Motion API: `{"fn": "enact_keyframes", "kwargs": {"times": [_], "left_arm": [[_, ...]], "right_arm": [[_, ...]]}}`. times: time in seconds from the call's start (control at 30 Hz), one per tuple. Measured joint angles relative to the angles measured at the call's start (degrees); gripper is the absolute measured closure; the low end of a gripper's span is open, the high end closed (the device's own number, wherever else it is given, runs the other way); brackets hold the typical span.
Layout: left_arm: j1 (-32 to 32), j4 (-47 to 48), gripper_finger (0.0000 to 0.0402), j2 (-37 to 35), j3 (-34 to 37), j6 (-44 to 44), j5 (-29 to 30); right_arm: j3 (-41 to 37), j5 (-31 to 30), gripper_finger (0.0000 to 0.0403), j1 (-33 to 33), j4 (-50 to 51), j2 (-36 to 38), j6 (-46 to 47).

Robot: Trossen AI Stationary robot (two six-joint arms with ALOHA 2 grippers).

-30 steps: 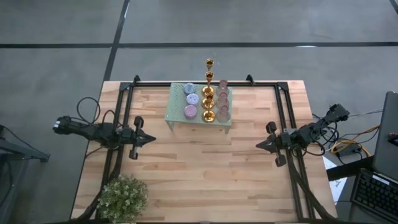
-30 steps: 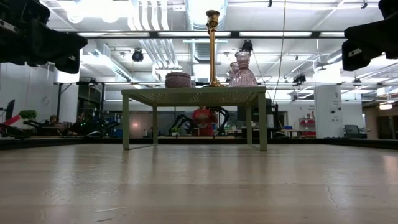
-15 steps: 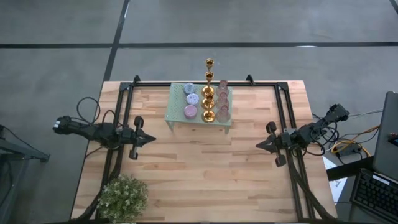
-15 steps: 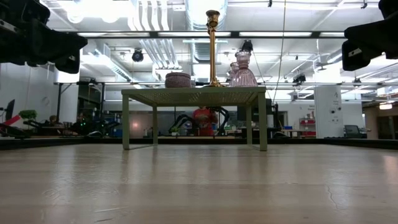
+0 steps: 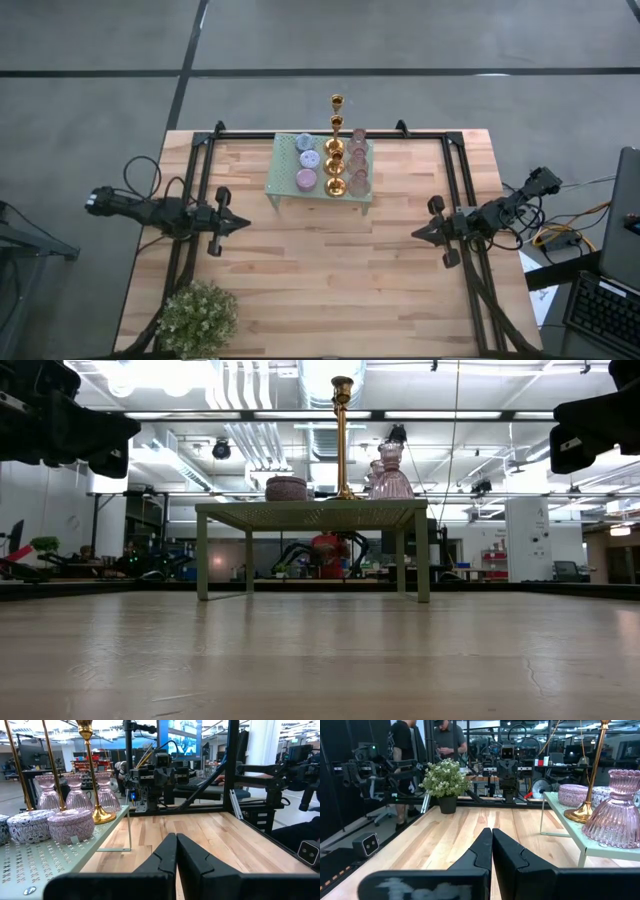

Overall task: Pick & Place candle stick holders
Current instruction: Return to Home Position

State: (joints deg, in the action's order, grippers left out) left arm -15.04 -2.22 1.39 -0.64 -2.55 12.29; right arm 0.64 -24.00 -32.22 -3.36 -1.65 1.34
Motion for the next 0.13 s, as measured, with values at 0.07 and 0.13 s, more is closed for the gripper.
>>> {"fn": "enact_keyframes", "kwargs": {"times": [0.07, 0.13], "left_arm": [[0.0, 0.0, 0.0387, 0.0, 0.0, 0.0, 0.0], [0.0, 0.0, 0.0387, 0.0, 0.0, 0.0, 0.0]], "right_arm": [[0.0, 0.0, 0.0394, 0.0, 0.0, 0.0, 0.1], [0.0, 0.0, 0.0394, 0.0, 0.0, 0.0, 0.1]]}}
